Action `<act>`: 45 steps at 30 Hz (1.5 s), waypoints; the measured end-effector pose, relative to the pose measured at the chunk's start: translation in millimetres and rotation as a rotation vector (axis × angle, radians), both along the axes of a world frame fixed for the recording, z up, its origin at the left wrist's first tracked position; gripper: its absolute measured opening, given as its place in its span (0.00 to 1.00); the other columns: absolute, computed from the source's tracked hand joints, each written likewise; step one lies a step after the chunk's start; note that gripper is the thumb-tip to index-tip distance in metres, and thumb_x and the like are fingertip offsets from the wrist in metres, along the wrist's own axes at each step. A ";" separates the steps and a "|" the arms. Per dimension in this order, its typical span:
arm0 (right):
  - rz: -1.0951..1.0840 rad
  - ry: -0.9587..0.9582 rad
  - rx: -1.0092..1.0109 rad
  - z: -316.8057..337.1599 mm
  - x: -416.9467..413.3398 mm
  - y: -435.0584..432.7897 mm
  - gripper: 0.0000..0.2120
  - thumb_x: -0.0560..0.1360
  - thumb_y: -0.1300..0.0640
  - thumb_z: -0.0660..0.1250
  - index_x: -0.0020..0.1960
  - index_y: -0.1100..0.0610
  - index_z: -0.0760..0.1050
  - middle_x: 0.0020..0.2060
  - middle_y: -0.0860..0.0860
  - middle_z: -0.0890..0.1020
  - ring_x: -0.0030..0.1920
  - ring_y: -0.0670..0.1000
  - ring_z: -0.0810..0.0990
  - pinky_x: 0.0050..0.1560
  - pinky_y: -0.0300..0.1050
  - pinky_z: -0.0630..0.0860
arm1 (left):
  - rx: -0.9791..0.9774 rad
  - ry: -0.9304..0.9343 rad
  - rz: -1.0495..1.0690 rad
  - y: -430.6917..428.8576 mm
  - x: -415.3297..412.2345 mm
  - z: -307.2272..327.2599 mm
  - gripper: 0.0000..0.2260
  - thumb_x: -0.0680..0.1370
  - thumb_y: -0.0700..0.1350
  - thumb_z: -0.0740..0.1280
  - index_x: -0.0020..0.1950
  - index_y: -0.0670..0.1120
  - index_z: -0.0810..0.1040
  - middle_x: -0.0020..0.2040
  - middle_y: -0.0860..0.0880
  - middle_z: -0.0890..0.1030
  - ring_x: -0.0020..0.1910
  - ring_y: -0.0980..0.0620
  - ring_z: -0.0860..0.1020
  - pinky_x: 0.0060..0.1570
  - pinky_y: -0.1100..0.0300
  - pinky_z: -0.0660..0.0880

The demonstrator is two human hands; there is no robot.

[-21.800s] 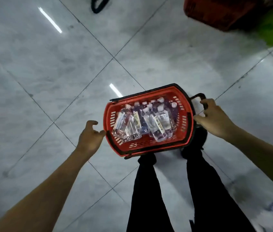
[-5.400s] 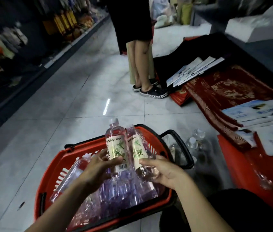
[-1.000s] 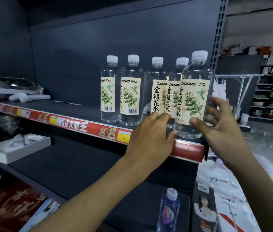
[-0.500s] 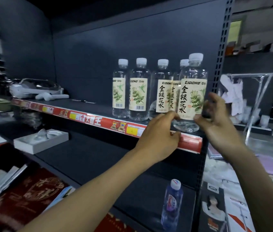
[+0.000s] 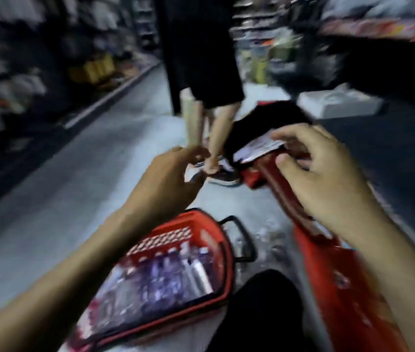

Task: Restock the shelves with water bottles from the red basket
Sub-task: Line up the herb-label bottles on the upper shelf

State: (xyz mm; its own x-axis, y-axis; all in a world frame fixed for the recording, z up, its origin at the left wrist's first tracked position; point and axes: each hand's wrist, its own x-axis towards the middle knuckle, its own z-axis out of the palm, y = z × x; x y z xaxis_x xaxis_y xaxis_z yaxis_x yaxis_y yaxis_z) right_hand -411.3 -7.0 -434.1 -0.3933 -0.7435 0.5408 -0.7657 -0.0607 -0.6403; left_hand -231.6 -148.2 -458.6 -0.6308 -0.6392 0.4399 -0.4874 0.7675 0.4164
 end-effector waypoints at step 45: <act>0.104 -0.149 1.323 -409.9 170.7 -181.3 0.35 0.66 0.51 0.77 0.69 0.56 0.66 0.64 0.57 0.67 0.65 0.58 0.67 0.63 0.50 0.73 | 1.234 0.117 0.899 -92.4 147.1 -360.9 0.09 0.79 0.36 0.62 0.57 0.46 0.69 0.50 0.39 0.78 0.43 0.43 0.78 0.39 0.49 0.78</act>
